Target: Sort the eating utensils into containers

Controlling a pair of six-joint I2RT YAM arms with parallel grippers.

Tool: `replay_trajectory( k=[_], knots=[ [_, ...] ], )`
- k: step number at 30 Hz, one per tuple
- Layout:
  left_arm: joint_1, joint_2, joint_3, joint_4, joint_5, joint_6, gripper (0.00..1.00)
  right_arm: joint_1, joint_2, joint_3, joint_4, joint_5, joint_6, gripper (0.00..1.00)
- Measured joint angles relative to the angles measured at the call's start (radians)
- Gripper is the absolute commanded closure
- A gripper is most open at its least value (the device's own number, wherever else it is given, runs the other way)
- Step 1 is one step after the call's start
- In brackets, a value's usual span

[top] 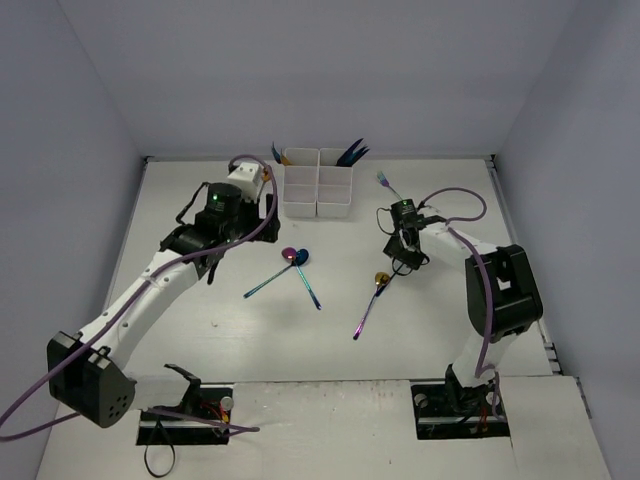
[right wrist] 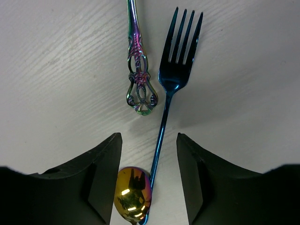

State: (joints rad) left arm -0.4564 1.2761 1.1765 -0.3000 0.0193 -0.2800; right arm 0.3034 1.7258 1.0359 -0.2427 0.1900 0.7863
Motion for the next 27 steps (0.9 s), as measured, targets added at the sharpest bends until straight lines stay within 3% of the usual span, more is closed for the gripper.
replay_trajectory(
  k=[7, 12, 27],
  knots=[
    [0.0, -0.125, -0.128, -0.117, 0.052, -0.057, 0.2, 0.0, 0.066, 0.024, 0.015, 0.045, 0.051, 0.74],
    [0.0, -0.157, -0.127, -0.123, 0.056, -0.065, 0.2, 0.0, 0.069, 0.02, 0.016, 0.067, 0.063, 0.99],
    [-0.022, -0.083, -0.035, -0.139, 0.149, -0.074, 0.2, -0.011, -0.094, -0.089, -0.038, 0.197, 0.013, 1.0]
  ],
)
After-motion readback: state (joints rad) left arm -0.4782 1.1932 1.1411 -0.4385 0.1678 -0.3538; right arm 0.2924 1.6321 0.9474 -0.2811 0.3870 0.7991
